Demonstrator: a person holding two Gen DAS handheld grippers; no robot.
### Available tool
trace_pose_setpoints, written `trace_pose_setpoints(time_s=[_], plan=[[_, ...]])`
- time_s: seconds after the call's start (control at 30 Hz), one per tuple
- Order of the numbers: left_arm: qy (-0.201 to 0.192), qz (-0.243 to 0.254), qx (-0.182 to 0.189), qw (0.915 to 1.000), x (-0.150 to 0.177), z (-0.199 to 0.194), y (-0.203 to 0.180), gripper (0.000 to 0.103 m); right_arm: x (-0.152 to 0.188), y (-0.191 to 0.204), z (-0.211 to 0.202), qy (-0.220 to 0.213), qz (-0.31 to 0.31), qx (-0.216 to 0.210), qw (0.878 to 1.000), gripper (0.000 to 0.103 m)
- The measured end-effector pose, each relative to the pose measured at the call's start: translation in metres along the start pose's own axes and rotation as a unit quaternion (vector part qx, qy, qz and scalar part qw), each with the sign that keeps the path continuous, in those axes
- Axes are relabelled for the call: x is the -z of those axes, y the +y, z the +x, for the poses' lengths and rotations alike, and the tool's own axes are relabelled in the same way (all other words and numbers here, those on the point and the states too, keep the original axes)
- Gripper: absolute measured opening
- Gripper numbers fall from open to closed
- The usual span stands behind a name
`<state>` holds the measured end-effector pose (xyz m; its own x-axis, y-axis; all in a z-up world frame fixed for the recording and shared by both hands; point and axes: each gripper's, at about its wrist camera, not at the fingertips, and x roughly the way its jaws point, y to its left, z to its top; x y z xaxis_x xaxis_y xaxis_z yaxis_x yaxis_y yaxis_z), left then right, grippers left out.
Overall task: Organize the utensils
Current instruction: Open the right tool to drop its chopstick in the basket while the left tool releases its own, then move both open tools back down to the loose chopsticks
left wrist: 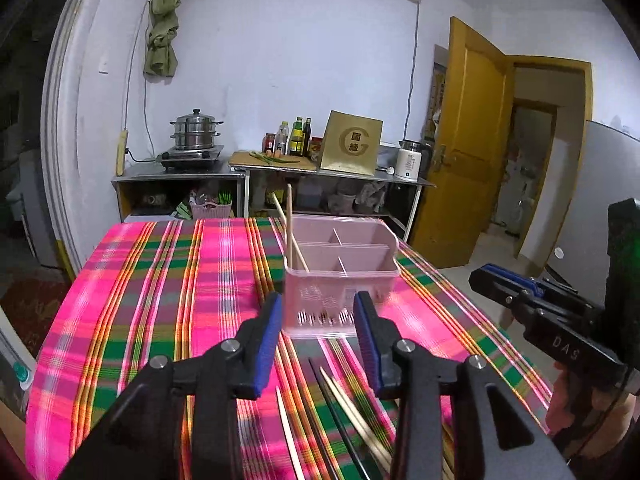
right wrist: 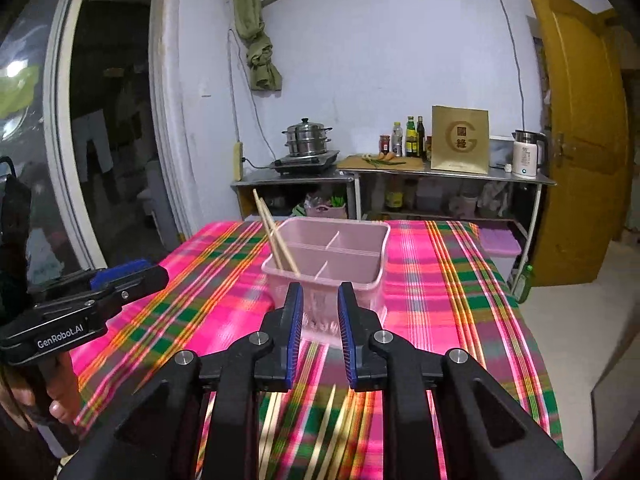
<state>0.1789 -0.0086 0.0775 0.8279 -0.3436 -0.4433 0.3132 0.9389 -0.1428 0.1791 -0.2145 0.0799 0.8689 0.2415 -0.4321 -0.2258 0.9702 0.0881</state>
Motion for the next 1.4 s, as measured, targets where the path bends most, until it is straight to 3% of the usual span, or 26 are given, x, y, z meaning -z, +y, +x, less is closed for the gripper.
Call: trace_pose_setpoints(time_s=[0.47,0.8,1.13,1.4], plan=[[0.007,0.003,-0.013,0.9999,0.065,-0.040,-0.019,0.040,0.059,0.007,-0.042,0.014,0.006,0.007,1.000,0.018],[0.009,0.002,-0.017,0.9998,0.081,-0.048,-0.026,0.040,0.077,0.010,-0.049,0.024,0.007,0.008,1.000,0.018],[0.037,-0.008,-0.013,0.9992,0.092,-0.030,-0.019,0.040,0.085,0.007,-0.037,0.040,0.010,0.006,0.999,0.018],[0.098,-0.028,-0.034,0.9942,0.108,0.008,0.001,0.040,0.093,-0.006,-0.009,0.075,0.022,0.009,0.997,0.018]])
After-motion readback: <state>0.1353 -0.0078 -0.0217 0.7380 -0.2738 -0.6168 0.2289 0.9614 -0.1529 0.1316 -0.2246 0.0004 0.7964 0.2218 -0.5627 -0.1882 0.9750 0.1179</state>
